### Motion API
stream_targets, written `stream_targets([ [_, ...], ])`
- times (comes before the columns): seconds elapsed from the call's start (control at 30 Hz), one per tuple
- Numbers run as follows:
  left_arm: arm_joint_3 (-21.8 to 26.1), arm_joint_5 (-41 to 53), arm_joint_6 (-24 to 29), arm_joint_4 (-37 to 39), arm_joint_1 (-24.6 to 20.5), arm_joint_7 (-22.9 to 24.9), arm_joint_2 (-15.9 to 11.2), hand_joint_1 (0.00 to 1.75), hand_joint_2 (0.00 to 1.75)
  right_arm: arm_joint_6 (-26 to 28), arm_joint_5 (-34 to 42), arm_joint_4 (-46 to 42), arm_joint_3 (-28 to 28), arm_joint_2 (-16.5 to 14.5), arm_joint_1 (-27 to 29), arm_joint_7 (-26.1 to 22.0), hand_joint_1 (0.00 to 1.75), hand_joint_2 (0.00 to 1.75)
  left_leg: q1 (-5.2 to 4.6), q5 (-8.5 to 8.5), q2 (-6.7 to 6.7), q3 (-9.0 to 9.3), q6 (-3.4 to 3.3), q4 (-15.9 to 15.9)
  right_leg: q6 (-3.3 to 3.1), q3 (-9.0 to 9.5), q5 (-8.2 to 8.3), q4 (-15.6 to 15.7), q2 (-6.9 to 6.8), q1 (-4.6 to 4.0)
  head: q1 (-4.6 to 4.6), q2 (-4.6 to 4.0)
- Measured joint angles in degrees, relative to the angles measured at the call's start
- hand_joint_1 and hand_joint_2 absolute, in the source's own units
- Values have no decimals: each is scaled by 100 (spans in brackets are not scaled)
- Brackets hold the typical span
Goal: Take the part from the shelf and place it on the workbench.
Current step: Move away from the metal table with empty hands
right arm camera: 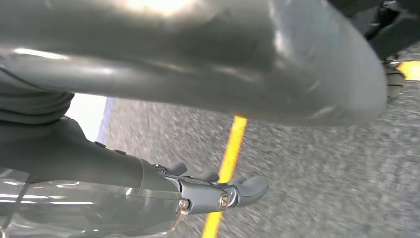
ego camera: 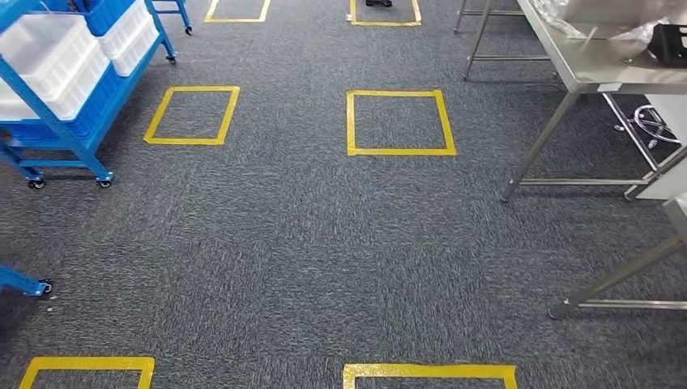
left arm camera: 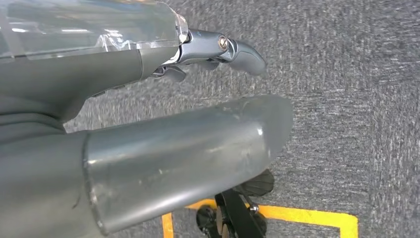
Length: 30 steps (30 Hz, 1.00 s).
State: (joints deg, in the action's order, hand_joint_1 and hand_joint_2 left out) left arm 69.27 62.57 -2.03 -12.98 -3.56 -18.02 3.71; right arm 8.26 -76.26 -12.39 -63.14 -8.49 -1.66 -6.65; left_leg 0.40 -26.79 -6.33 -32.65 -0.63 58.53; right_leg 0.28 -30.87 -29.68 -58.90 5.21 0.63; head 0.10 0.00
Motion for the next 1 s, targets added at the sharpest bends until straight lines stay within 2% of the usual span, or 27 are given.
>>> stream_targets([
  [0.03, 3, 2, 0, 0, 3, 4, 4, 0, 0, 0, -8, 0, 2, -1, -6, 1, 0, 0, 7, 17, -70, -20, 45, -9, -13, 6, -4, 22, -10, -13, -1, 0],
  [0.07, 8, 4, 1, 0, 15, 14, 6, 0, 0, 0, -15, 0, 5, -2, -16, 0, 0, 0, 17, 36, -143, -38, 89, -26, -43, 11, 12, 39, -83, -14, -1, 0],
  [0.1, 16, 7, 2, 0, 32, 25, 9, 0, 0, 1, -21, 0, 9, -5, -22, -2, 0, 0, 20, 26, -127, -55, 120, -10, -80, 27, 30, 72, -161, -12, -4, 0],
  [0.13, 25, 13, 4, 0, 43, 37, 12, 0, 0, 2, -27, 0, 13, -8, -20, -5, 0, 0, 13, -37, -23, -98, 145, 75, -123, 43, 50, 107, -242, -6, -18, 0],
  [0.17, 33, 24, 5, 0, 45, 45, 13, 0, 0, 4, -32, 0, 14, -10, -10, -9, 0, 0, 3, -168, 135, -191, 165, 277, -161, 55, 67, 141, -333, -2, -35, 0],
  [0.2, 39, 39, 7, 0, 40, 49, 14, 0, 0, 5, -35, 0, 15, -11, 6, -11, 0, 0, 2, -353, 331, -326, 176, 585, -187, 62, 70, 153, -426, -16, -51, 0],
  [0.23, 43, 67, 6, 0, 31, 51, 15, 0, 0, 4, -39, 0, 15, -10, 22, -13, 0, 0, 4, -554, 463, -499, 193, 964, -207, 60, 66, 155, -518, -31, -64, 0],
  [0.27, 44, 103, 6, 0, 28, 51, 19, 0, 0, -1, -39, 0, 14, -8, 33, -13, 0, 0, 12, -705, 529, -651, 209, 1312, -218, 58, 60, 153, -615, -47, -66, 0],
  [0.3, 44, 140, 5, 0, 37, 51, 24, 0, 0, -9, -39, 0, 14, -5, 36, -13, 0, 0, 20, -761, 565, -728, 220, 1514, -225, 58, 53, 152, -706, -60, -66, 0],
  [0.33, 42, 176, 5, 0, 51, 51, 29, 0, 0, -22, -39, 0, 13, -4, 34, -12, 0, 0, 25, -713, 590, -700, 224, 1510, -228, 61, 46, 151, -791, -69, -66, 0],
  [0.37, 40, 198, 6, 0, 65, 51, 32, 0, 0, -37, -39, 0, 13, -3, 30, -11, 0, 0, 25, -573, 626, -560, 218, 1283, -226, 71, 38, 150, -870, -77, -67, 0],
  [0.4, 39, 208, 8, 0, 73, 51, 33, 0, 0, -49, -39, 0, 13, -4, 26, -8, 0, 0, 18, -391, 716, -332, 199, 892, -218, 86, 28, 150, -944, -84, -67, 0],
  [0.47, 39, 210, 10, 0, 61, 48, 31, 0, 0, -69, -39, 1, 13, -7, 25, -1, 0, 0, -31, -155, 955, 60, 131, 165, -179, 115, 0, 141, -1077, -113, -62, 0],
  [0.5, 39, 209, 11, 0, 57, 45, 31, 0, 0, -78, -39, 1, 13, -8, 22, 2, 0, 0, -55, -113, 1027, 149, 96, -23, -153, 127, -12, 138, -1135, -124, -58, 0],
  [0.53, 39, 207, 11, 0, 62, 43, 30, 0, 0, -86, -38, 2, 13, -9, 13, 4, 0, 0, -76, -113, 1023, 160, 69, -81, -128, 138, -20, 138, -1189, -131, -52, 0],
  [0.57, 39, 205, 11, 0, 75, 42, 29, 0, 0, -94, -38, 2, 13, -10, -3, 4, 0, 0, -73, -94, 947, 153, 39, -93, -104, 155, -24, 143, -1243, -130, -46, 0],
  [0.6, 39, 205, 11, 0, 92, 41, 29, 0, 0, -97, -37, 2, 13, -10, -17, 8, 0, 0, -60, -72, 890, 163, 13, -117, -73, 170, -44, 131, -1232, -119, -47, 0],
  [0.67, 39, 204, 11, 0, 102, 42, 30, 0, 0, -99, -37, 2, 13, -10, -25, 21, 0, 0, -26, -19, 772, 187, -52, -173, -13, 94, -223, -92, -952, -90, -28, 0],
  [0.73, 39, 204, 10, 0, 81, 43, 31, 0, 0, -105, -36, 2, 13, -10, -12, 43, 0, 0, -17, 15, 648, 172, -95, -187, 20, -224, -598, -761, -610, -53, -2, 0],
  [0.77, 39, 204, 10, 0, 71, 42, 31, 0, 0, -109, -35, 3, 13, -11, -6, 51, 0, 0, -20, 22, 575, 157, -105, -186, 29, -418, -758, -1146, -553, -40, 4, 0],
  [0.8, 39, 204, 9, 0, 70, 42, 31, 0, 0, -113, -35, 5, 13, -11, -3, 55, 0, 0, -22, 28, 496, 148, -108, -184, 38, -560, -823, -1414, -534, -27, 3, 0],
  [0.83, 39, 204, 9, 0, 76, 42, 31, 0, 0, -116, -35, 7, 13, -12, -1, 57, 0, 0, -22, 32, 414, 146, -107, -178, 45, -608, -767, -1479, -529, -15, 3, 0],
  [0.87, 39, 204, 9, 0, 82, 42, 31, 0, 0, -116, -35, 8, 13, -11, 1, 58, 0, 0, -19, 32, 329, 149, -100, -169, 49, -540, -595, -1306, -516, 0, 3, 0],
  [0.9, 39, 204, 9, 0, 87, 42, 32, 0, 0, -116, -35, 9, 13, -11, 3, 58, 0, 0, -14, 29, 246, 151, -86, -154, 51, -380, -358, -945, -460, 19, 4, 0],
  [0.97, 39, 204, 8, 0, 83, 43, 32, 0, 0, -116, -34, 10, 13, -10, 11, 61, 0, 0, -9, 16, 93, 117, -28, -103, 50, -70, -41, -229, -165, 56, 7, -1],
  [1.0, 39, 204, 7, 0, 79, 43, 32, 0, 0, -116, -34, 11, 13, -11, 11, 61, 0, 0, -8, 16, 30, 89, 13, -81, 43, 3, 17, -37, -58, 63, 5, -1],
])
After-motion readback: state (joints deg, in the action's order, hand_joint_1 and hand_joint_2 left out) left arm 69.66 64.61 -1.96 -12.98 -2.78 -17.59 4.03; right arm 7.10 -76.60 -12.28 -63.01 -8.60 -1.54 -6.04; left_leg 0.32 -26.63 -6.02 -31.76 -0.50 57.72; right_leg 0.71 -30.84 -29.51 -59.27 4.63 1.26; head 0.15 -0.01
